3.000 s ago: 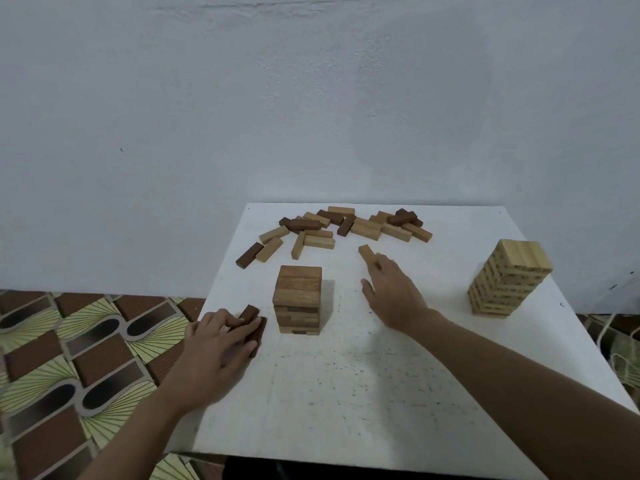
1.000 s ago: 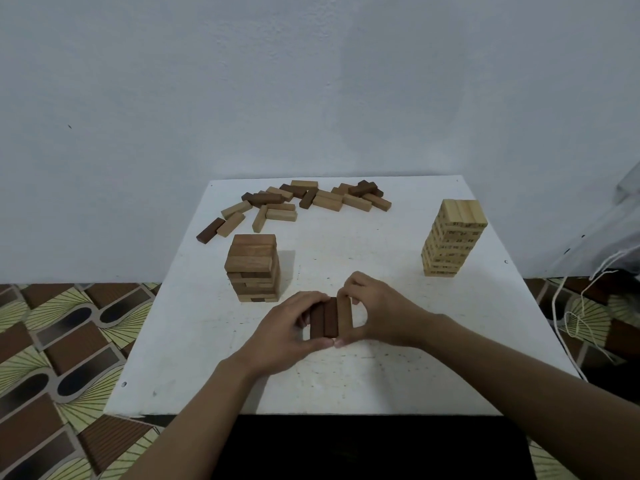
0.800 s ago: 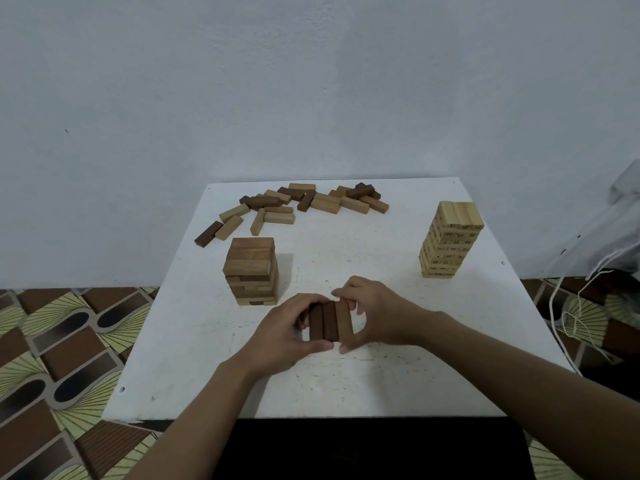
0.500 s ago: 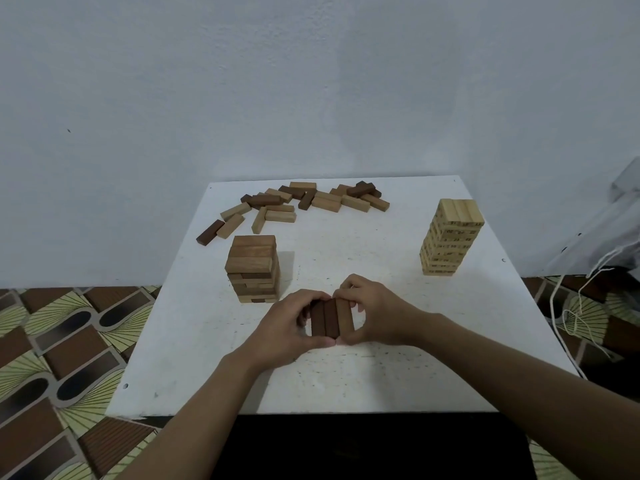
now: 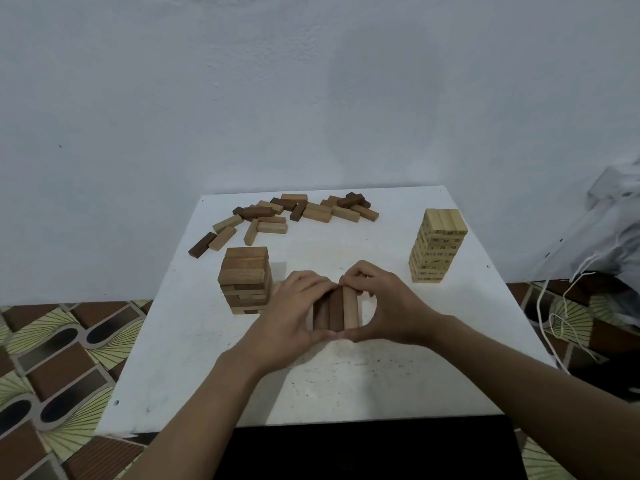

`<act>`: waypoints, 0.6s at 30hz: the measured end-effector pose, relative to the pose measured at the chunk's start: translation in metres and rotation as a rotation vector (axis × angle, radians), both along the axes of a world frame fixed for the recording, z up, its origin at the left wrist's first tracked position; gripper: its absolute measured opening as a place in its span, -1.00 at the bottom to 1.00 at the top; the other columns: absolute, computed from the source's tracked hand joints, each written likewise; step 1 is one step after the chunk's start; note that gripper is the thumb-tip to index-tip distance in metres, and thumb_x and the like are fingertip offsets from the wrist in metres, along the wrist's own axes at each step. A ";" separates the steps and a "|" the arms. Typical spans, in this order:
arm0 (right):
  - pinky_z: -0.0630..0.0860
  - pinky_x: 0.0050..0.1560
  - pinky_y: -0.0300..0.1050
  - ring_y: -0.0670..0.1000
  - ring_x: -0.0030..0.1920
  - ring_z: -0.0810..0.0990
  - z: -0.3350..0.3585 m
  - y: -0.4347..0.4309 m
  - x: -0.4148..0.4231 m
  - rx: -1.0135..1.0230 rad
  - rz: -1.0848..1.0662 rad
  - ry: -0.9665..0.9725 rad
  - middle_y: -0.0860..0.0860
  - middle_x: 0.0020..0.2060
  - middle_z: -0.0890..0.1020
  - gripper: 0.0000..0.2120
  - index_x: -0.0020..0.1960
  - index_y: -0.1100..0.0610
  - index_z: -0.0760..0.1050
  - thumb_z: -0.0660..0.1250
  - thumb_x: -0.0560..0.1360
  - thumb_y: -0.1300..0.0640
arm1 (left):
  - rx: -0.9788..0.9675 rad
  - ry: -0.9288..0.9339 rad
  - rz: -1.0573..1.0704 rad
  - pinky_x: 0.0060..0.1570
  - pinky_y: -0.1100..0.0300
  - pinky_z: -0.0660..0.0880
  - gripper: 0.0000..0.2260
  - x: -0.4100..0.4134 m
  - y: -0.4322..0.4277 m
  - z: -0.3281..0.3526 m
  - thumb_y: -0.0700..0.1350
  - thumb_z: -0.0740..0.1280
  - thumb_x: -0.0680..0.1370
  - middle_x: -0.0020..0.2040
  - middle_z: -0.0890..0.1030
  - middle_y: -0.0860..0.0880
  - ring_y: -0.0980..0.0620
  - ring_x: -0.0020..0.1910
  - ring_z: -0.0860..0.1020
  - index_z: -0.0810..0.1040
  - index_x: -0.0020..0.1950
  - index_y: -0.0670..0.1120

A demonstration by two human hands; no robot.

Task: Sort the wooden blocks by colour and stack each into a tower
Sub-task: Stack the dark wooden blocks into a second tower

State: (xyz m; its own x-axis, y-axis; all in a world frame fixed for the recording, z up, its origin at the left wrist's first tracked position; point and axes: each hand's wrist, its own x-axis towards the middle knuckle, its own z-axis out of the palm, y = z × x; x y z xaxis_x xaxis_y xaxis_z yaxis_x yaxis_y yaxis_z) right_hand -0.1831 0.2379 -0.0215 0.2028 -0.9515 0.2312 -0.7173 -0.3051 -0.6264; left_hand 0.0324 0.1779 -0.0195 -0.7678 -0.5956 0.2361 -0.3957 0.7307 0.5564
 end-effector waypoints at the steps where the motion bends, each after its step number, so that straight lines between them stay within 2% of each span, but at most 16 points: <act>1: 0.45 -0.05 -0.33 -0.05 0.05 0.48 0.008 0.000 0.000 -0.029 -0.007 0.003 -0.10 0.05 0.50 -0.40 0.20 0.05 0.56 0.64 0.26 -0.14 | -0.029 -0.007 -0.008 0.32 0.29 0.22 -0.38 0.000 -0.001 0.009 0.14 0.53 0.46 0.32 0.48 0.16 0.19 0.34 0.32 0.45 0.46 0.02; 5: 0.49 0.03 -0.23 -0.08 0.07 0.49 0.043 -0.012 0.009 -0.124 -0.035 0.015 -0.10 0.05 0.52 -0.34 0.25 0.08 0.58 0.65 0.24 -0.16 | -0.111 -0.028 0.021 0.32 0.16 0.30 -0.37 0.010 -0.011 0.051 0.16 0.54 0.45 0.34 0.49 0.18 0.18 0.33 0.36 0.42 0.47 0.07; 8: 0.50 0.01 -0.10 -0.05 0.04 0.48 0.070 -0.030 0.026 -0.113 -0.036 -0.005 -0.11 0.03 0.52 -0.36 0.22 0.01 0.60 0.64 0.21 -0.19 | -0.049 -0.003 0.005 0.31 0.05 0.41 -0.31 0.028 -0.030 0.086 0.19 0.58 0.35 0.31 0.51 0.19 0.14 0.32 0.41 0.45 0.42 0.11; 10: 0.48 -0.01 -0.13 -0.05 0.01 0.47 0.084 -0.044 0.042 -0.120 -0.030 -0.034 -0.09 0.02 0.53 -0.39 0.19 -0.07 0.60 0.66 0.20 -0.16 | 0.015 -0.011 -0.009 0.26 0.12 0.47 -0.26 0.042 -0.050 0.106 0.20 0.59 0.29 0.32 0.51 0.22 0.14 0.33 0.44 0.43 0.43 0.17; 13: 0.46 0.00 -0.14 -0.09 -0.03 0.46 0.101 -0.067 0.067 -0.084 -0.042 -0.038 -0.05 0.00 0.56 -0.34 0.27 -0.11 0.59 0.67 0.20 -0.13 | 0.052 -0.073 0.011 0.09 0.46 0.38 -0.26 0.062 -0.079 0.125 0.02 0.69 0.29 0.26 0.57 0.22 0.28 0.28 0.47 0.45 0.39 0.20; 14: 0.46 0.00 -0.13 -0.11 -0.04 0.46 0.104 -0.074 0.074 -0.057 -0.048 -0.014 -0.05 0.00 0.55 -0.33 0.28 -0.13 0.58 0.66 0.20 -0.14 | 0.066 -0.082 0.025 0.06 0.49 0.37 -0.28 0.068 -0.087 0.126 -0.02 0.70 0.28 0.23 0.59 0.22 0.32 0.25 0.48 0.47 0.36 0.19; 18: 0.41 -0.05 -0.22 -0.27 -0.06 0.43 0.105 -0.097 0.094 0.057 -0.033 0.073 -0.24 -0.09 0.48 -0.41 0.19 -0.02 0.65 0.66 0.21 -0.15 | 0.149 -0.114 0.091 0.16 0.26 0.44 -0.28 0.088 -0.110 0.116 -0.01 0.72 0.23 0.17 0.62 0.21 0.30 0.24 0.52 0.50 0.32 0.22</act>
State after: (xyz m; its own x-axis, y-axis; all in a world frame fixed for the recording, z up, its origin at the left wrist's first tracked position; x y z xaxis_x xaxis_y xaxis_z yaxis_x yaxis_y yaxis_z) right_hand -0.0892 0.1408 0.0836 0.1853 -0.9691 0.1627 -0.7706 -0.2460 -0.5879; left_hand 0.1204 0.0675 0.0963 -0.7262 -0.6853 0.0549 -0.5229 0.6024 0.6030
